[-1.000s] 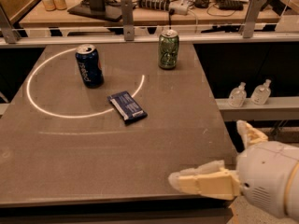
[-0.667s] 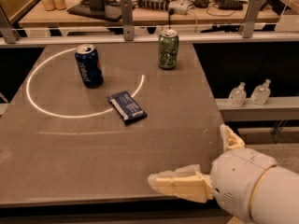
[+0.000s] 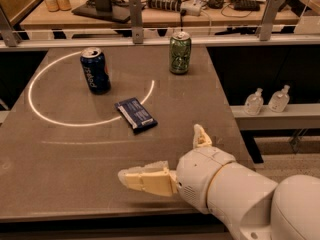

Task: Move rxbar blueberry near green can

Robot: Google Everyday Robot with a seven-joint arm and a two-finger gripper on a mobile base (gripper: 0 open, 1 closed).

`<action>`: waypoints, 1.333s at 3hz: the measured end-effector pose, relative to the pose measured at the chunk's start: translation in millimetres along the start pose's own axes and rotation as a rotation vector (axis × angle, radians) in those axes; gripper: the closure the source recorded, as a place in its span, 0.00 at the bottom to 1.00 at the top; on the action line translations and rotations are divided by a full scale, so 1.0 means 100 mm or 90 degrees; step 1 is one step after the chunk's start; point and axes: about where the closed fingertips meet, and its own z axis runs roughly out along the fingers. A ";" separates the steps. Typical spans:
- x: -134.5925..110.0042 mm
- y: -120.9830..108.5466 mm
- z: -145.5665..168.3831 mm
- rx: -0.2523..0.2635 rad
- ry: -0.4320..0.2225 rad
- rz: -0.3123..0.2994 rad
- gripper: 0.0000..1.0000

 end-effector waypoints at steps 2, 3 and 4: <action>-0.10 -0.06 0.12 0.023 -0.011 -0.023 0.00; -0.19 -0.14 0.30 0.048 -0.017 -0.039 0.00; -0.21 -0.23 0.48 0.069 -0.012 -0.048 0.00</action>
Offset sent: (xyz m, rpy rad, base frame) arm 0.0468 0.0136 0.0003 -0.0781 -0.1240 -0.0730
